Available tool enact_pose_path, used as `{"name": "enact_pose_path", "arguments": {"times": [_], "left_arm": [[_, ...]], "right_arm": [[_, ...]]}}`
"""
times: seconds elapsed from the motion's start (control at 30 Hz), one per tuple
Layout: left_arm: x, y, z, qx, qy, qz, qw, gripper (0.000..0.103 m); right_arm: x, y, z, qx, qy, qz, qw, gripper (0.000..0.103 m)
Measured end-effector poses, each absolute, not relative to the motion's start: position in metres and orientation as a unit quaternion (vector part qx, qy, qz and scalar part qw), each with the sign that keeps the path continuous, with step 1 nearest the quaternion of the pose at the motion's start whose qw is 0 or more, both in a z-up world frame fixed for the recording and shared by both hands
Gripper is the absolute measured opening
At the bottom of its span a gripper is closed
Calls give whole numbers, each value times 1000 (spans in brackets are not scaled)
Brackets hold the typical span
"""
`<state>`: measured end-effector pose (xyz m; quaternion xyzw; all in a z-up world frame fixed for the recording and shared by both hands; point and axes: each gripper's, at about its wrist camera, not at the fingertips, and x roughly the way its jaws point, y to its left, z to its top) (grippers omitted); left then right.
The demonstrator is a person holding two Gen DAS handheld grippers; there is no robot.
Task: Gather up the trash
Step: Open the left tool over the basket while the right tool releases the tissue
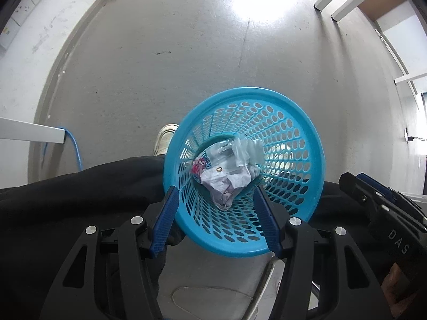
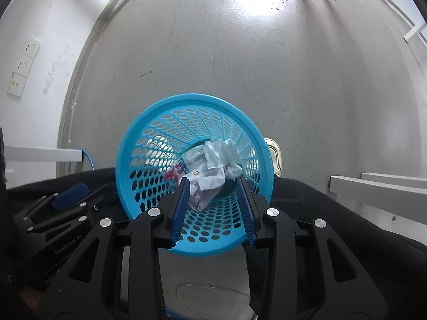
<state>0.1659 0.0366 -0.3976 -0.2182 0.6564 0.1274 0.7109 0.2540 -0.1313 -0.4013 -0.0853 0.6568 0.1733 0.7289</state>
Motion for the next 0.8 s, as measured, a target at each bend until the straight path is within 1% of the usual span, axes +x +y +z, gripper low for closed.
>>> {"name": "enact_pose_path", "arguments": {"times": [0.23,0.33,0.57,0.67,0.8], "left_arm": [[156,35,-378,-203,639,137,729,58],[150,33,-367,-197,628,139,740,61],[133,26,-331,-175,582,147,780,67],[124,25,-318,-173,564,144,794,68],[112,21,-302,-159,547,153,808,75]], "right_arm": [[236,-133,-383,-105,637,185,741,36],[226,-135,-373,-116,625,179,751,41],[207,-143,-349,-102,611,200,759,41],[198,-148,-336,-98,599,204,768,46],[180,-151,-320,-104,580,204,782,48]]}}
